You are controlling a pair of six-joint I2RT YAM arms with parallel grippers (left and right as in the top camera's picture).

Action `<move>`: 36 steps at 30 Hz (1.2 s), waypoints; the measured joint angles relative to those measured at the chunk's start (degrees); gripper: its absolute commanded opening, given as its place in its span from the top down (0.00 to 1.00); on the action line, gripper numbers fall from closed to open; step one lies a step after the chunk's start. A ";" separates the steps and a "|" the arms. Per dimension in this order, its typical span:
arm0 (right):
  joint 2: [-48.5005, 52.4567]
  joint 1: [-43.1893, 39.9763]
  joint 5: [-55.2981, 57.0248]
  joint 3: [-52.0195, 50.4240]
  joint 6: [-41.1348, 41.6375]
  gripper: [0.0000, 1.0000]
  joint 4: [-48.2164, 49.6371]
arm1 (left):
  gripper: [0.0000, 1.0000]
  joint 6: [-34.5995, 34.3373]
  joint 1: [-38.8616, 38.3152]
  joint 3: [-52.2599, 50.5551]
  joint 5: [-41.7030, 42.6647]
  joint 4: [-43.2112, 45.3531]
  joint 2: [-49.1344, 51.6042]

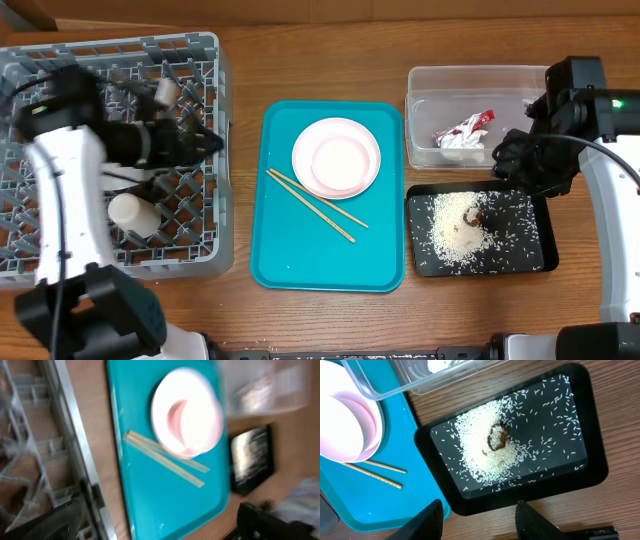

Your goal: Sort waste into correct bins and load items into the dishwasher

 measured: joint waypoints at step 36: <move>0.00 0.00 0.00 0.00 0.02 0.51 -0.20 | 0.96 -25.73 -18.43 -17.05 -40.81 -0.35 2.64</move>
